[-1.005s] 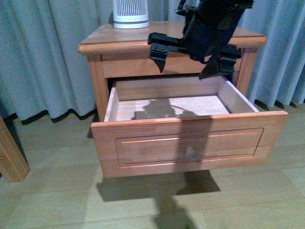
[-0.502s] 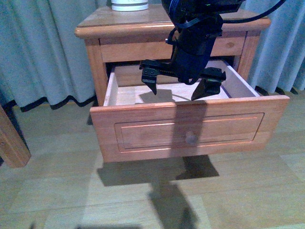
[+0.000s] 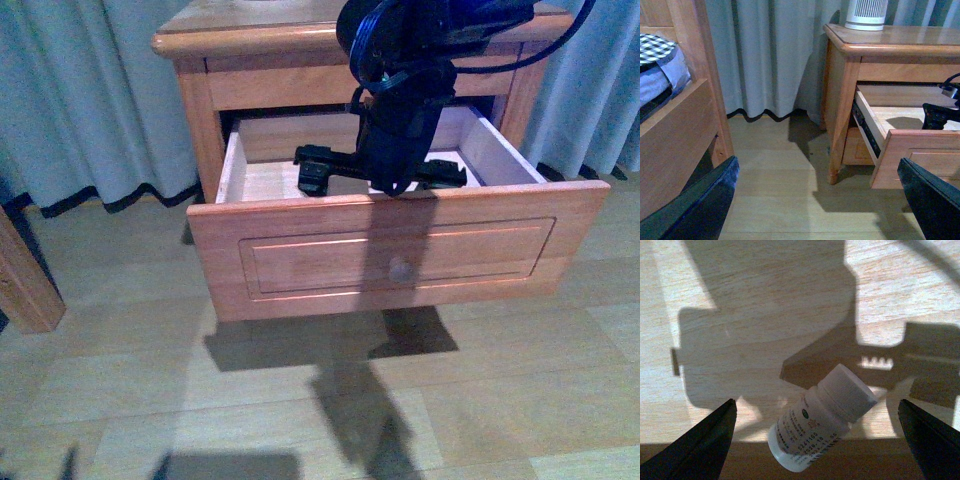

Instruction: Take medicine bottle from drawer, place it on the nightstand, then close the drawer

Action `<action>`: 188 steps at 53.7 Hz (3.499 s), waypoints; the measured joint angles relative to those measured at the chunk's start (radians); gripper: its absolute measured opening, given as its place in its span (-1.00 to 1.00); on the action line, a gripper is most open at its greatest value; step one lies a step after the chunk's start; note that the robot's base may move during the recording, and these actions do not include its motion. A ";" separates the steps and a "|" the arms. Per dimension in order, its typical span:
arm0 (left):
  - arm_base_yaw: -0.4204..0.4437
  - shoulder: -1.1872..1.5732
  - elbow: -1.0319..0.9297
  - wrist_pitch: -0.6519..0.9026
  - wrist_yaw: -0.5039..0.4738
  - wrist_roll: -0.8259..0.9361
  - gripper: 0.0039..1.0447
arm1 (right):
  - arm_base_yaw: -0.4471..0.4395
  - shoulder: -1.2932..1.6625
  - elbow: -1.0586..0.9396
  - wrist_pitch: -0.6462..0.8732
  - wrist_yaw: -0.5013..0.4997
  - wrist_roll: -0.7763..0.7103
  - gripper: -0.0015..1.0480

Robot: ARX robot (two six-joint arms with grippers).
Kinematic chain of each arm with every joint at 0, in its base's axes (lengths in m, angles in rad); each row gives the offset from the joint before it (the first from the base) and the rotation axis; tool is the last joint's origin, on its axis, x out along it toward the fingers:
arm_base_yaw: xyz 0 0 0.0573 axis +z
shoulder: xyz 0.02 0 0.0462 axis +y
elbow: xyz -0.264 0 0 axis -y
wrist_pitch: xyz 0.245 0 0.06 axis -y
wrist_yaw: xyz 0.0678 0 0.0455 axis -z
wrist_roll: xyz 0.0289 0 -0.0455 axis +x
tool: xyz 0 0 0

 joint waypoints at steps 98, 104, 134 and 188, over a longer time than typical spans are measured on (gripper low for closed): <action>0.000 0.000 0.000 0.000 0.000 0.000 0.88 | 0.019 -0.421 -0.319 0.580 0.077 -0.399 -0.41; 0.000 0.000 0.000 0.000 0.000 0.000 0.88 | 0.012 -0.462 -0.322 0.785 0.126 -0.561 -0.42; 0.000 0.000 0.000 0.000 0.000 0.000 0.88 | -0.082 0.105 0.409 0.807 0.169 -0.702 -0.42; 0.000 0.000 0.000 0.000 0.000 0.000 0.88 | -0.070 -0.902 -1.253 1.226 -0.006 -0.386 0.30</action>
